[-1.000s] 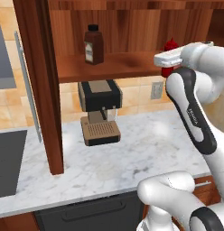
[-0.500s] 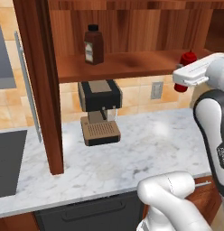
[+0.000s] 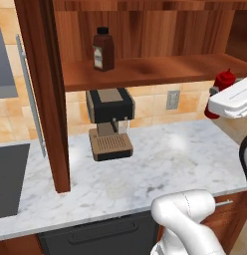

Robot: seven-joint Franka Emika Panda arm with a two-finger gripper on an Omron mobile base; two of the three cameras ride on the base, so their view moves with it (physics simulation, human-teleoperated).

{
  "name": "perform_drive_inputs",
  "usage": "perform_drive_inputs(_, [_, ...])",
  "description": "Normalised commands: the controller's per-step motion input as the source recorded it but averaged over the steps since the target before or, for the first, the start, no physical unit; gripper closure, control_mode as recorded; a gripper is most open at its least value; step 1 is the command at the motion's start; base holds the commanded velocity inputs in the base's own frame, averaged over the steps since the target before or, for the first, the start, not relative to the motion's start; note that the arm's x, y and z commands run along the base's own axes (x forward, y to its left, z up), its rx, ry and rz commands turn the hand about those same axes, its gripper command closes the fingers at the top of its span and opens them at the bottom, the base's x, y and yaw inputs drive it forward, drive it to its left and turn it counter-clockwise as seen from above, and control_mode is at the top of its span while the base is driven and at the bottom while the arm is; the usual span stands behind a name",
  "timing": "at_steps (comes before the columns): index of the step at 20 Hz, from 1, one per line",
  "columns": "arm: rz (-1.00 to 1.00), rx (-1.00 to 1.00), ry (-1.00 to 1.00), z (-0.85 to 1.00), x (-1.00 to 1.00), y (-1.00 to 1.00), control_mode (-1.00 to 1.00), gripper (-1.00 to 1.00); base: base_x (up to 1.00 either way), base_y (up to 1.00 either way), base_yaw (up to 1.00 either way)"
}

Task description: Collect the paprika, ketchup, and shaker from the cabinet and place them next to the stove.

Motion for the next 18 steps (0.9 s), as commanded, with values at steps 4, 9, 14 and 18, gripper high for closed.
perform_drive_inputs(4, [0.0,0.0,0.0,0.0,-0.09,0.0,-1.0,1.0,0.0,0.0,0.0])
perform_drive_inputs(9, [0.0,0.0,0.0,-0.04,-0.07,0.0,1.0,1.0,-0.12,0.0,0.0])
perform_drive_inputs(14, [0.0,0.0,0.0,0.0,0.0,0.0,1.0,1.0,-0.84,0.17,0.12])
perform_drive_inputs(18, [0.0,0.0,0.0,0.0,0.0,0.0,1.0,1.0,-0.8,0.34,0.26])
